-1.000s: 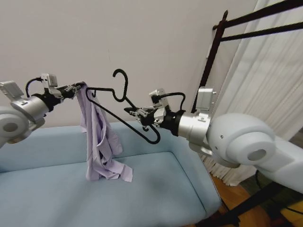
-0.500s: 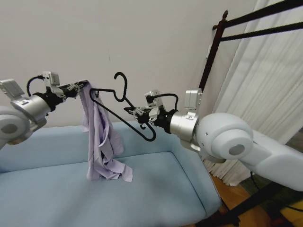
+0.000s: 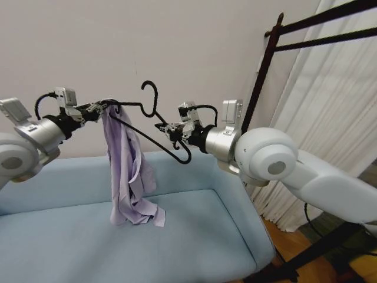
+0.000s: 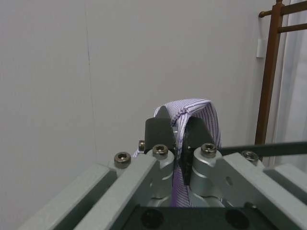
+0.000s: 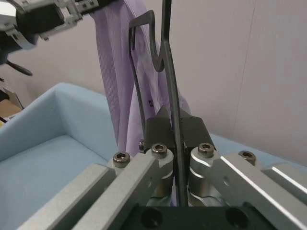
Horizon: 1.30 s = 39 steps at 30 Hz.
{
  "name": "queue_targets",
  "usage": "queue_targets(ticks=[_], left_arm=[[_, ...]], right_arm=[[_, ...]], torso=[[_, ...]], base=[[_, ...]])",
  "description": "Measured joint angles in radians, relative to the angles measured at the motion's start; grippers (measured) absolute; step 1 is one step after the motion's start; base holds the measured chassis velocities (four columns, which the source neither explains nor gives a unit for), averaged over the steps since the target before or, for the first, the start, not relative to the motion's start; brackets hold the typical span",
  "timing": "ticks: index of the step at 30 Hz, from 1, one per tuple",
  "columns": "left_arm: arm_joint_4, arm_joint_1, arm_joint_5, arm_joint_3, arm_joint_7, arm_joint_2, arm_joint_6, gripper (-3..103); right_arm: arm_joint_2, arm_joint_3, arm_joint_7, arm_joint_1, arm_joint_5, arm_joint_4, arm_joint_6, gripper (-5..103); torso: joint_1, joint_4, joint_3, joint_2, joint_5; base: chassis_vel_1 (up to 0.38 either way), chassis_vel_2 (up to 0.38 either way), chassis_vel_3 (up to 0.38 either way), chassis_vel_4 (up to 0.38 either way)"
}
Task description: Pick up the clothes from the sofa and hang them on the clothes hanger.
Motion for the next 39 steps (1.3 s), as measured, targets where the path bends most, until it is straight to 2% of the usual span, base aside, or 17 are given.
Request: queue_targets(ticks=[7,12,19,32,39], left_arm=[[0.001,-0.005,0.001,-0.001,0.000,-0.005,0.000,3],[-0.008,-0.010,0.000,-0.005,0.000,-0.007,0.000,3],[-0.013,-0.017,-0.001,-0.018,0.000,0.002,-0.001,3],[0.025,-0.018,0.027,0.009,0.002,-0.012,-0.007,3],[0.013,-0.022,0.025,0.010,0.001,-0.007,-0.007,3]], right_arm=[[-0.011,-0.009,-0.002,-0.013,-0.022,-0.015,-0.006,2],[0.007,-0.021,0.011,-0.010,-0.039,-0.045,-0.009,2],[0.022,-0.031,0.010,-0.008,-0.107,-0.110,-0.015,2],[-0.030,0.008,0.010,-0.006,-0.101,-0.062,-0.016,2],[-0.004,0.006,0.009,-0.008,-0.112,-0.076,-0.016,2]], torso=[[0.000,0.0001,0.000,0.000,-0.0001],[0.000,0.0001,0.000,0.000,-0.0001],[0.000,0.0002,0.000,0.000,-0.0001],[0.000,-0.0001,0.000,0.000,-0.0001],[0.000,0.0001,0.000,0.000,-0.0001]], base=[[0.000,0.000,0.000,0.000],[0.000,0.000,0.000,0.000],[0.000,0.000,0.000,0.000],[0.000,0.000,0.000,0.000],[0.000,0.000,0.000,0.000]])
